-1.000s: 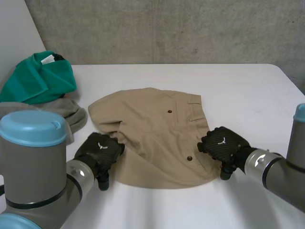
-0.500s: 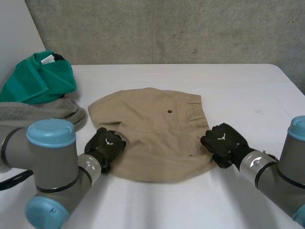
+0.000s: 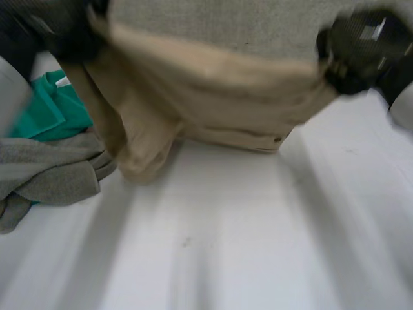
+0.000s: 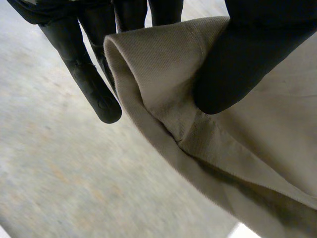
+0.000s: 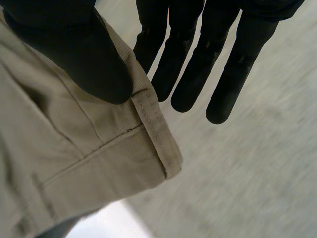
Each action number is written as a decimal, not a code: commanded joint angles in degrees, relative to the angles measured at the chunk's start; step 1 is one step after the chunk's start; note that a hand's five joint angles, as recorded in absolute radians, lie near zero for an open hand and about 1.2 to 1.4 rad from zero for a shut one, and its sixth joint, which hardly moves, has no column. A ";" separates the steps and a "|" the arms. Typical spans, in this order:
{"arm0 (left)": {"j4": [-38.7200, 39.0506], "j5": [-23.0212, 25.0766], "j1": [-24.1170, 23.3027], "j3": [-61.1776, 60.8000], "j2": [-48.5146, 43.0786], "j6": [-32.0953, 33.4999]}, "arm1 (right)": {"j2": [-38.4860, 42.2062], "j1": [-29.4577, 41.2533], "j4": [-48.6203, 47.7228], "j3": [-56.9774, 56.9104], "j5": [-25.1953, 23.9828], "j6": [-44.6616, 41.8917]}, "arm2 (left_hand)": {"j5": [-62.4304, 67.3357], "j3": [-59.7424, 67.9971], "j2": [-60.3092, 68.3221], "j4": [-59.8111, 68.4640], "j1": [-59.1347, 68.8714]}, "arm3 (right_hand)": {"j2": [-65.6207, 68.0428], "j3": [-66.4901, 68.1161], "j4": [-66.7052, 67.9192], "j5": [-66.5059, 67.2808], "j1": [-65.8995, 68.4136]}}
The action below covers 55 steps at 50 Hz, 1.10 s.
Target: Fold the laundry.
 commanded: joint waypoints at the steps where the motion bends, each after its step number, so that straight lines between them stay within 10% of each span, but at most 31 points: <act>1: -7.26 0.13 5.02 17.74 -6.22 -6.83 | 3.24 0.48 2.22 -15.95 0.34 9.08 | 14.01 11.86 11.61 11.40 13.76 | 13.06 12.27 11.72 12.04 16.22; 17: -7.80 -1.10 5.03 42.62 -39.61 -9.22 | 36.45 7.77 2.84 -37.06 16.85 1.73 | 14.01 11.86 11.61 11.40 13.76 | 13.06 12.27 11.72 12.04 16.22; 26: -7.71 -2.24 5.03 57.66 -51.24 -9.66 | 41.14 9.36 -8.92 -37.77 20.73 -1.90 | 14.01 11.86 11.61 11.40 13.76 | 13.06 12.27 11.72 12.04 16.22; 36: -4.55 -4.00 4.94 66.20 -41.95 -12.73 | 30.17 10.06 -27.66 -36.81 23.02 -0.05 | 14.01 11.86 11.61 11.40 13.76 | 13.06 12.27 11.72 12.04 16.22; 55: 1.77 -2.07 5.38 36.86 -15.40 -16.34 | 11.09 10.68 -11.58 -24.86 16.95 -2.33 | 14.01 11.86 11.61 11.40 13.76 | 13.06 12.27 11.72 12.04 16.22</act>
